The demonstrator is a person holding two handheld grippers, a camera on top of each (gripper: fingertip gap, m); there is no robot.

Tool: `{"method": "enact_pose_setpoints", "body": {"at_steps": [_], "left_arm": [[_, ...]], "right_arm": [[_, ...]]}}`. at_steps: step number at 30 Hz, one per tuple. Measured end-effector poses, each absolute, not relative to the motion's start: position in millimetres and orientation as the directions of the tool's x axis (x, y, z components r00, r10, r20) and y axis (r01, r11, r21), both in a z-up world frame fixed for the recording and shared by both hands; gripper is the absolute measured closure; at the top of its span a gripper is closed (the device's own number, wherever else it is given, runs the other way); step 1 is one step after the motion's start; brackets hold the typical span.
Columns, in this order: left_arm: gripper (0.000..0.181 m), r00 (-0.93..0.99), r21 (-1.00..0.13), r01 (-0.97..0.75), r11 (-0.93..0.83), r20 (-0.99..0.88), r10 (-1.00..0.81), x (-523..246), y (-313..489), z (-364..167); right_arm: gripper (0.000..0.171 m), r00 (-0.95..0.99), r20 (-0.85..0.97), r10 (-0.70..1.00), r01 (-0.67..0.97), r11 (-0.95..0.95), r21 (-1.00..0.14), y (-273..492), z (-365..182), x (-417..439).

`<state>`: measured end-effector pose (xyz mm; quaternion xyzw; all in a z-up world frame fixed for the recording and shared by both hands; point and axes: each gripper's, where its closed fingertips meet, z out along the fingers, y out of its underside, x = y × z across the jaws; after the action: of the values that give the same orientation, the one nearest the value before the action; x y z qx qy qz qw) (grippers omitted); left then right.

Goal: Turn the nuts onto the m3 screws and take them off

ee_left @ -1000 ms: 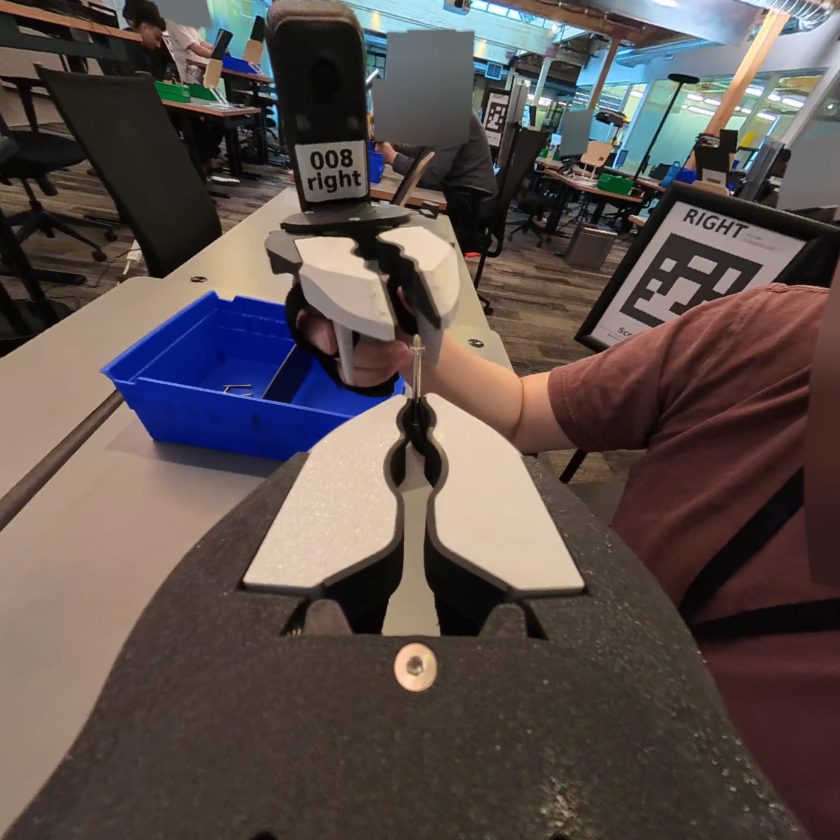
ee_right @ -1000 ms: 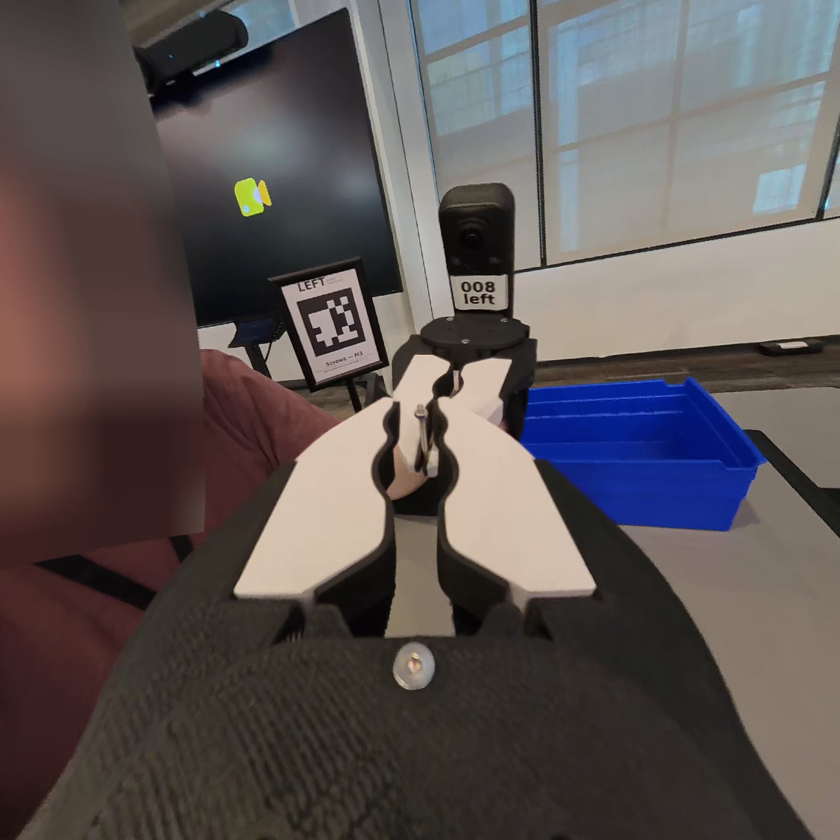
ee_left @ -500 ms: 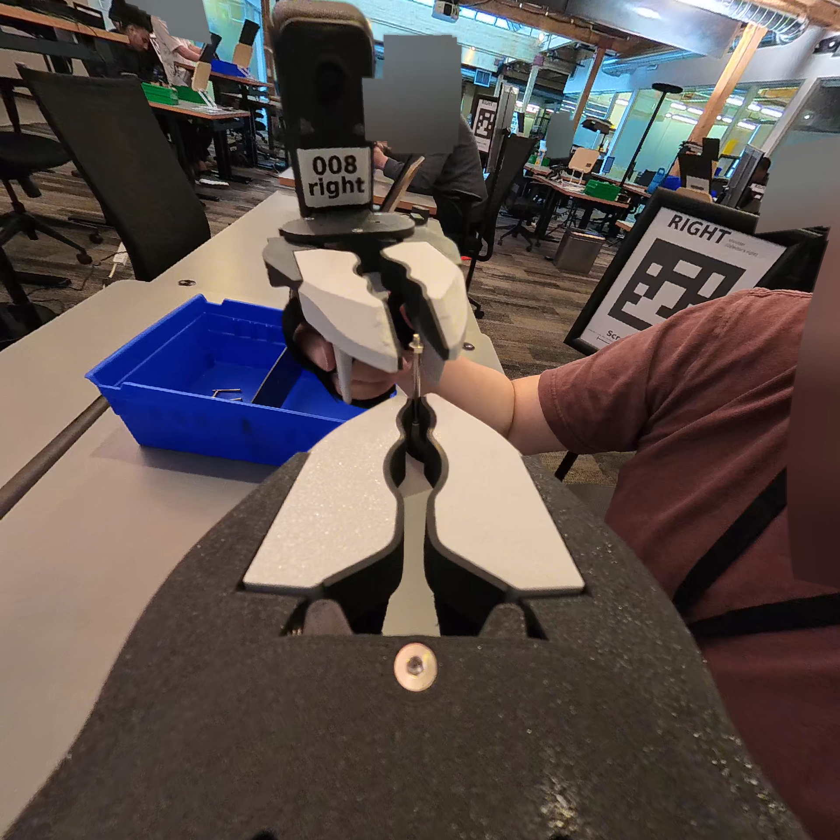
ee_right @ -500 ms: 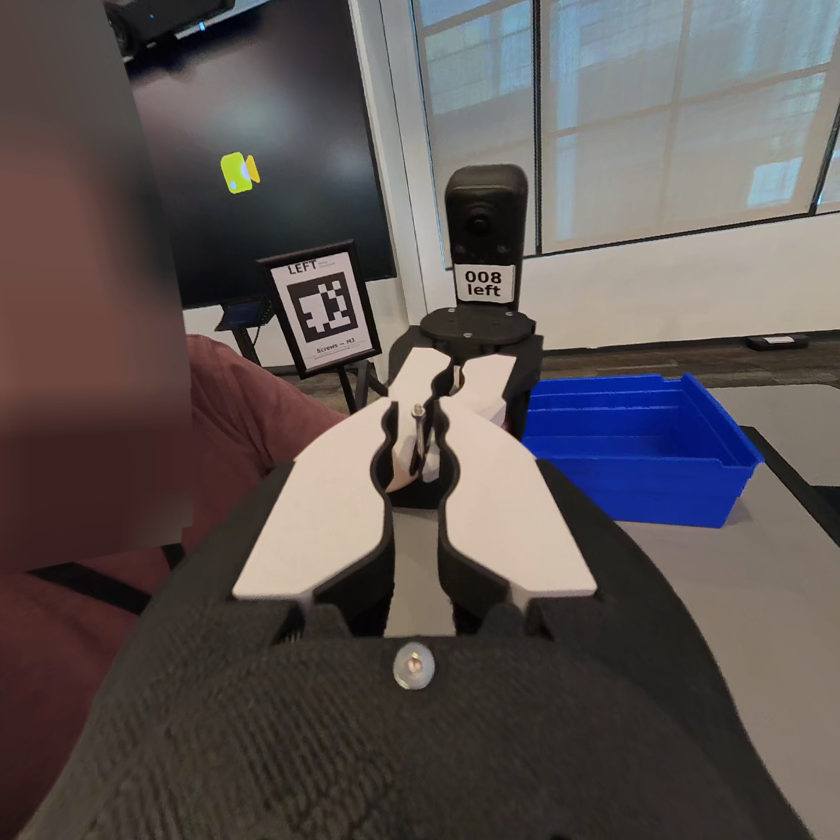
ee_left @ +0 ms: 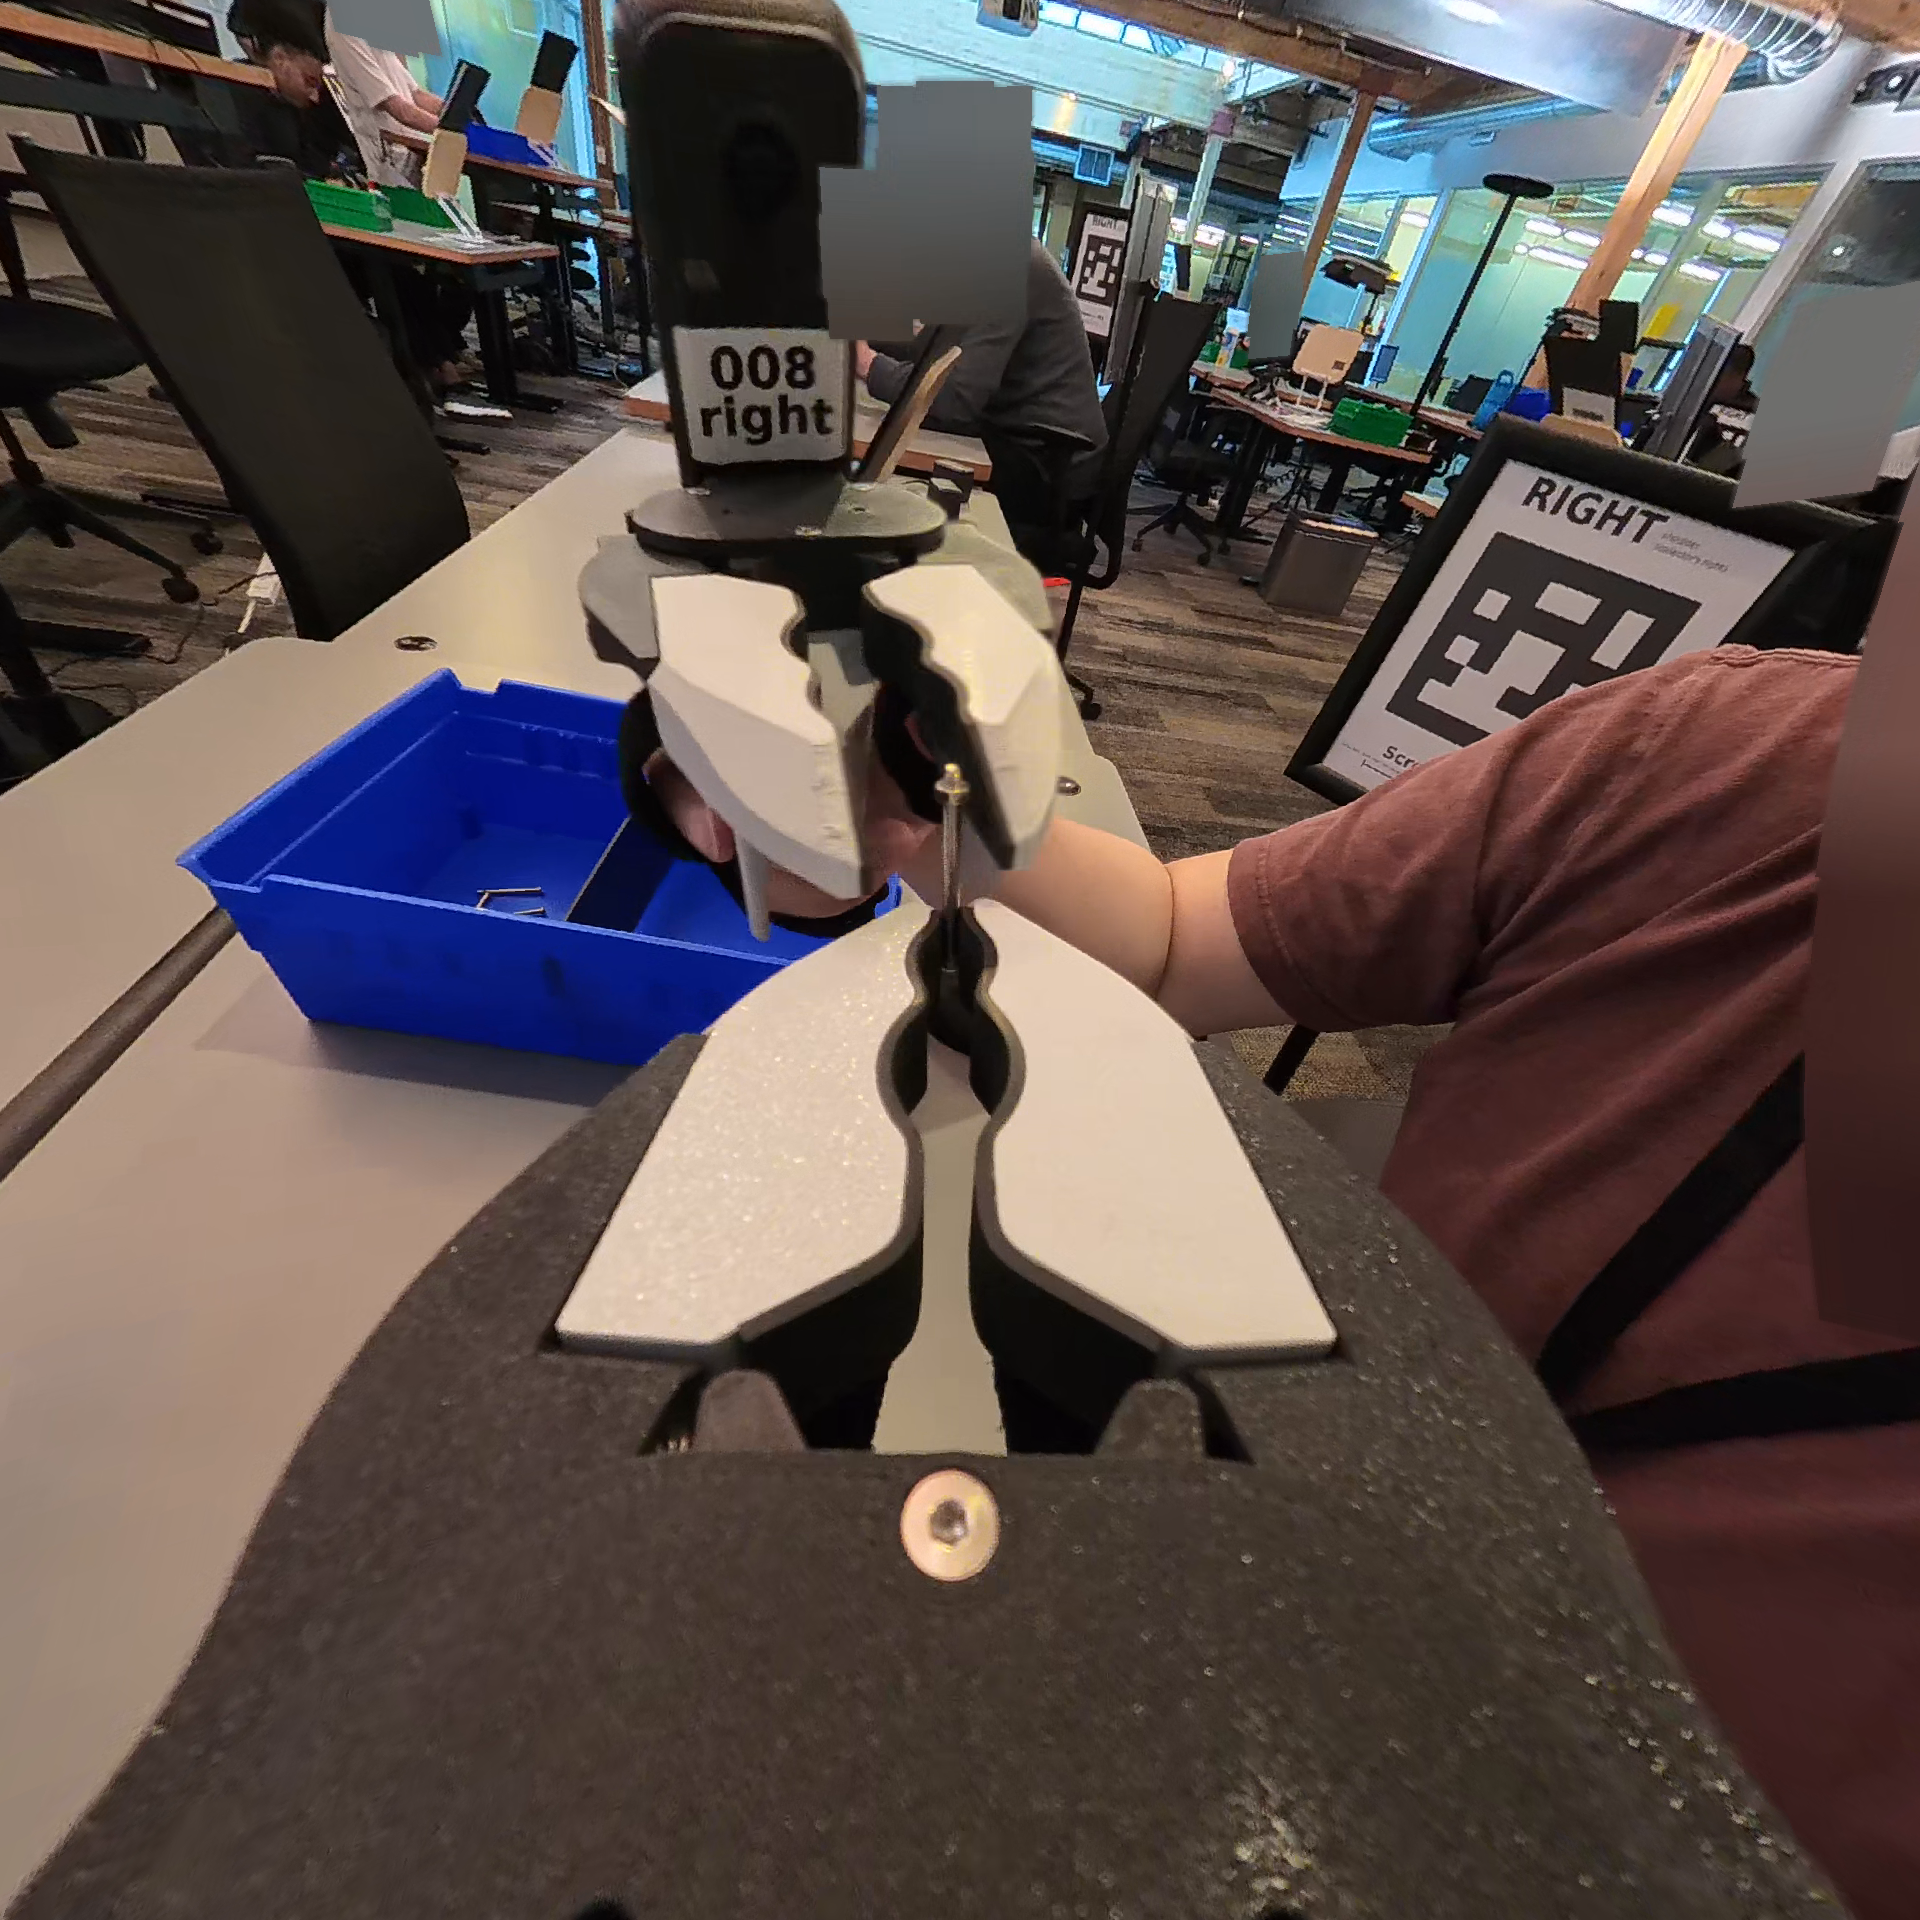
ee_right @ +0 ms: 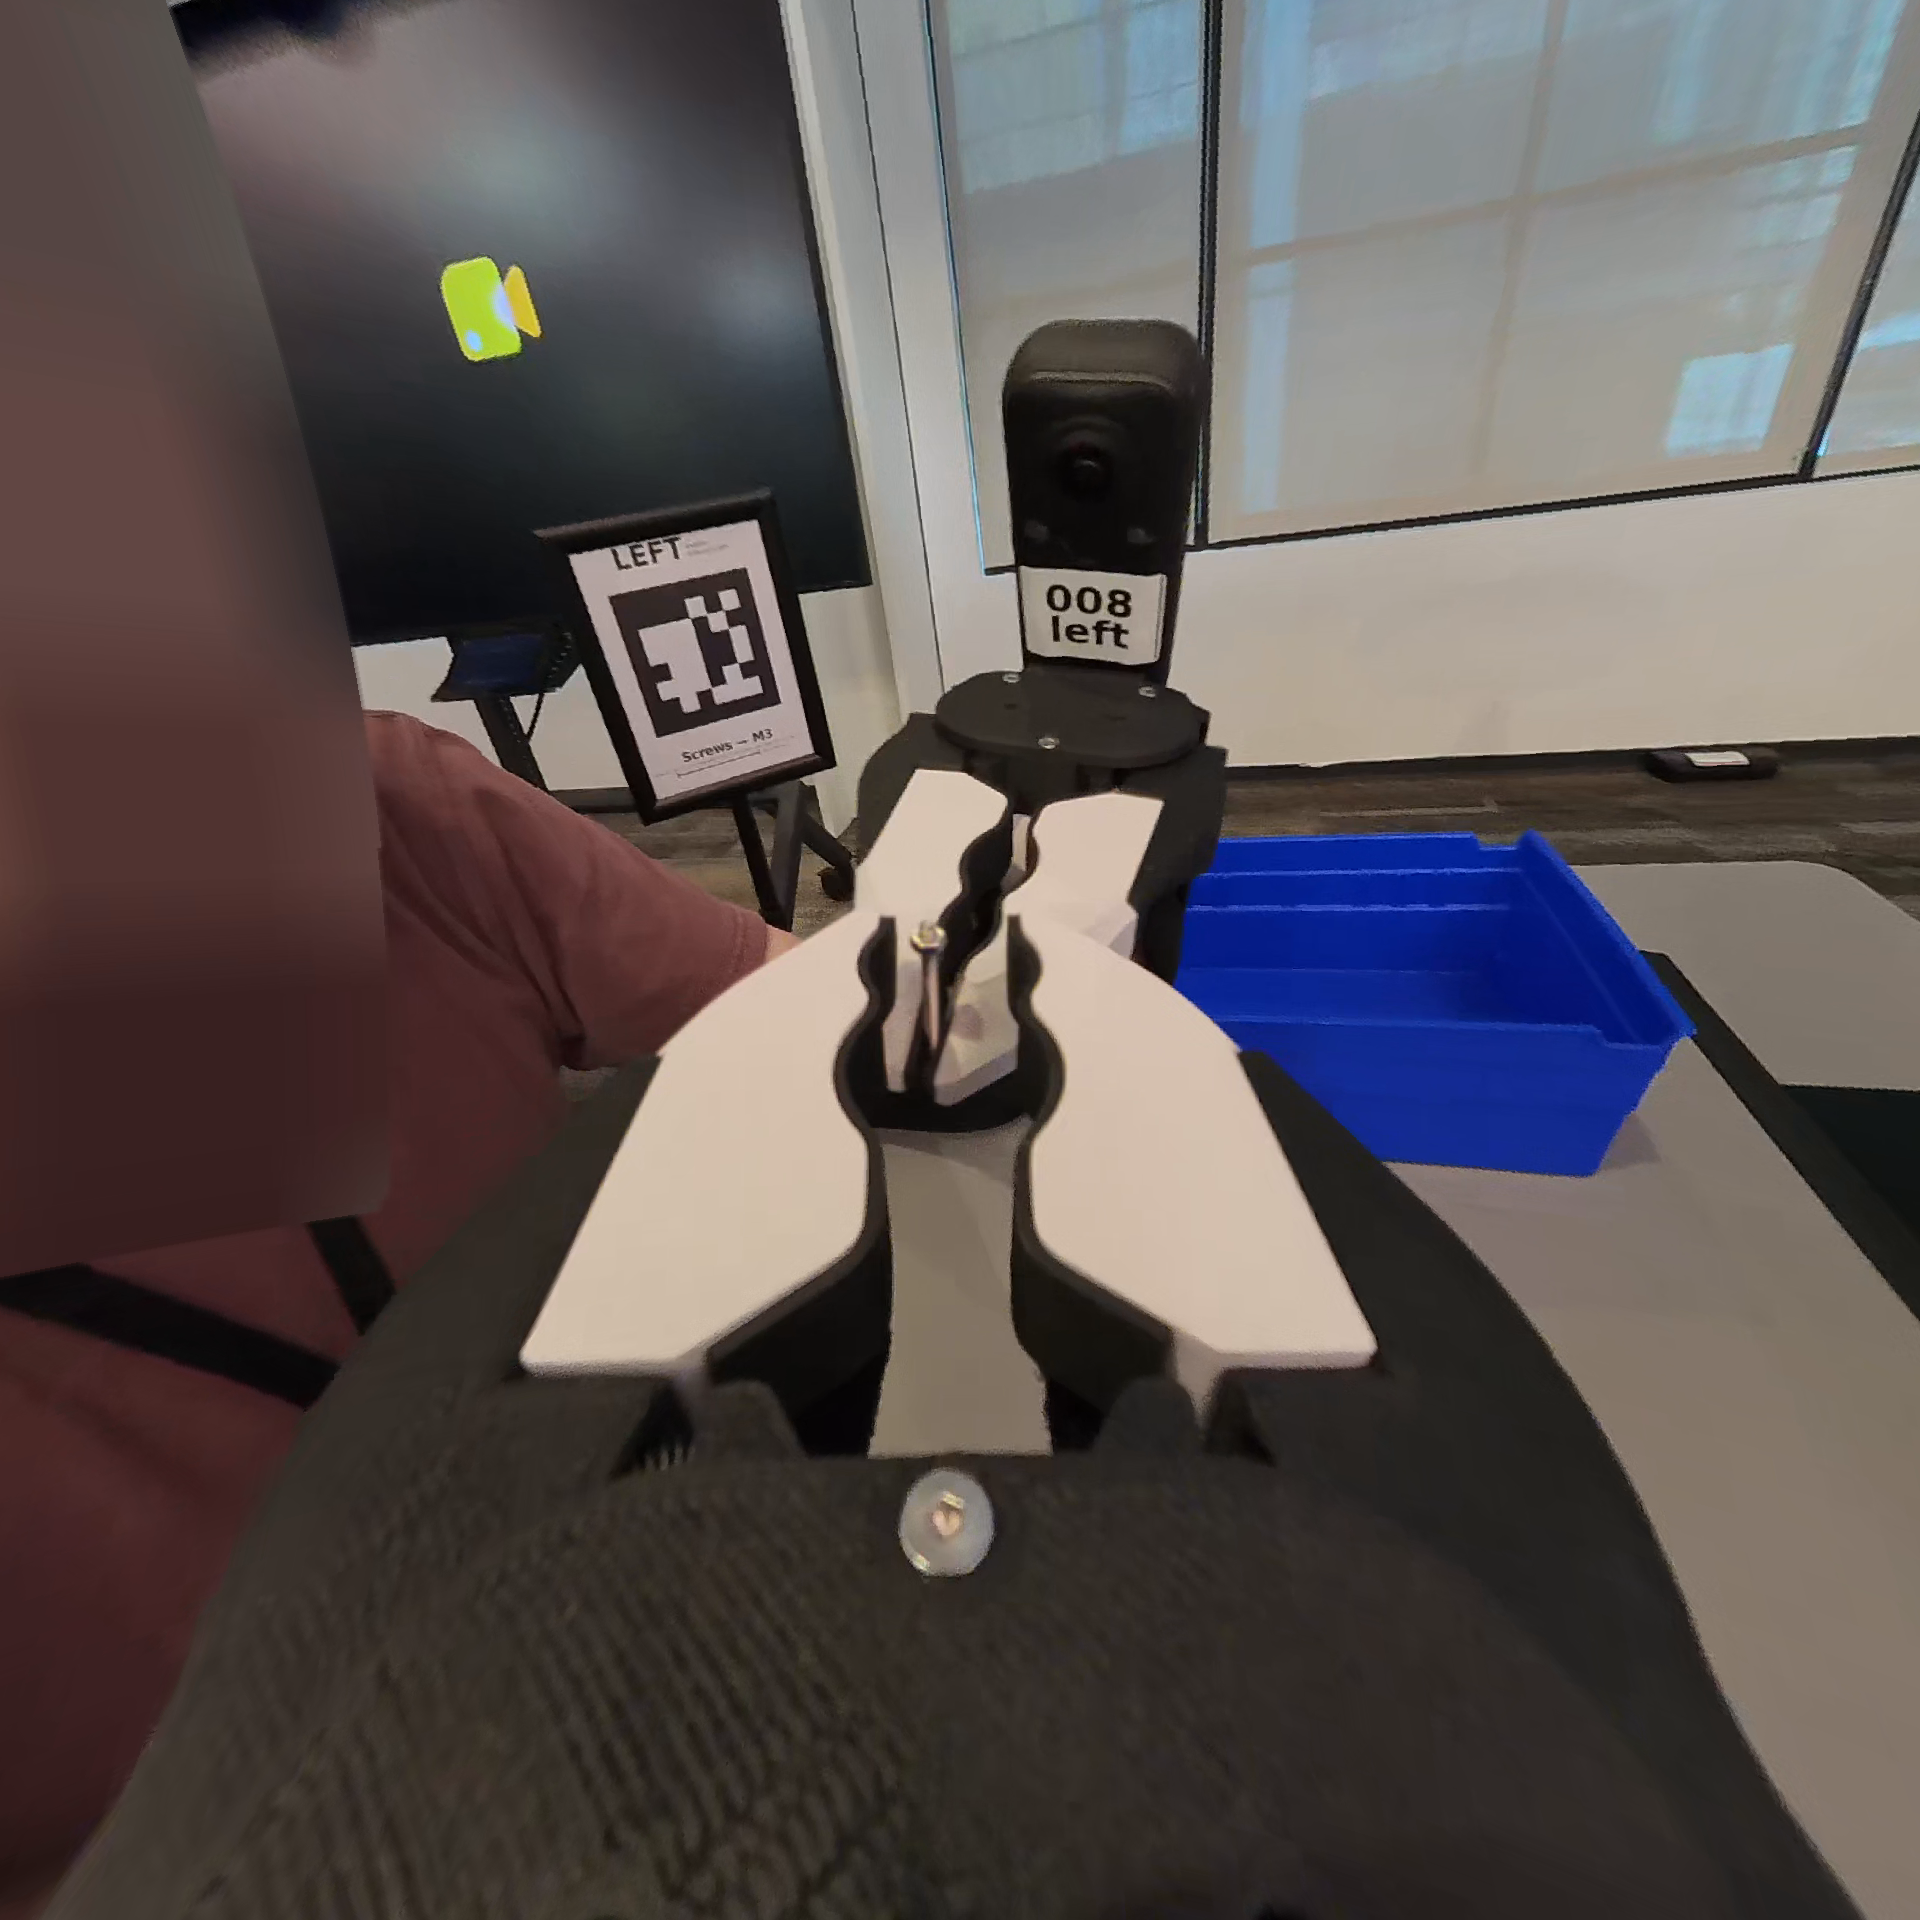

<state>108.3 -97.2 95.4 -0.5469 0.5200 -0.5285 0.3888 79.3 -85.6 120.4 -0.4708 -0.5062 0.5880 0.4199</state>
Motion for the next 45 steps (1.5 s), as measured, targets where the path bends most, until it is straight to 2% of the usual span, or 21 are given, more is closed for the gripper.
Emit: {"method": "enact_pose_setpoints", "body": {"at_steps": [6,12,20,25,28,30,36,41,45], "left_arm": [[0.179,-0.086,-0.976,-0.144,-0.161,0.174,-0.981,103.9,-93.9,99.4],[0.179,-0.1,-0.974,-0.161,-0.158,0.176,-0.979,107.7,-97.3,95.5],[0.179,-0.084,-0.975,-0.152,-0.163,0.177,-0.981,106.3,-93.7,96.3],[0.179,-0.11,-0.974,-0.161,-0.159,0.177,-0.978,109.8,-99.4,94.6],[0.179,-0.095,-0.976,-0.153,-0.155,0.17,-0.981,108.8,-97.2,95.9],[0.179,-0.103,-0.975,-0.151,-0.163,0.18,-0.978,107.7,-97.8,97.1],[0.179,-0.106,-0.976,-0.159,-0.148,0.166,-0.98,109.7,-99.7,95.3],[0.179,-0.091,-0.984,-0.149,-0.093,0.108,-0.99,110.2,-98.8,95.8],[0.179,-0.07,-0.991,-0.135,0.006,0.004,-0.998,111.0,-98.1,96.2]], "right_arm": [[0.155,-0.203,-0.18,0.962,-0.072,-0.198,-0.977,-72.6,128.0,93.7],[0.153,-0.213,-0.14,0.967,-0.042,-0.153,-0.987,-85.8,125.0,81.1],[0.154,-0.222,-0.168,0.96,-0.074,-0.189,-0.979,-79.0,131.7,94.7],[0.152,-0.198,-0.122,0.973,-0.03,-0.13,-0.991,-85.5,124.2,82.8],[0.149,-0.194,-0.147,0.97,-0.041,-0.158,-0.987,-77.6,125.2,90.9],[0.154,-0.181,-0.17,0.969,-0.065,-0.185,-0.981,-71.2,128.4,96.3],[0.15,-0.236,-0.15,0.96,-0.043,-0.164,-0.985,-89.1,127.2,84.0],[0.147,-0.241,-0.176,0.954,-0.048,-0.193,-0.98,-83.1,126.4,88.6],[0.151,-0.232,-0.127,0.965,-0.061,-0.144,-0.988,-87.8,131.8,92.2]]}}
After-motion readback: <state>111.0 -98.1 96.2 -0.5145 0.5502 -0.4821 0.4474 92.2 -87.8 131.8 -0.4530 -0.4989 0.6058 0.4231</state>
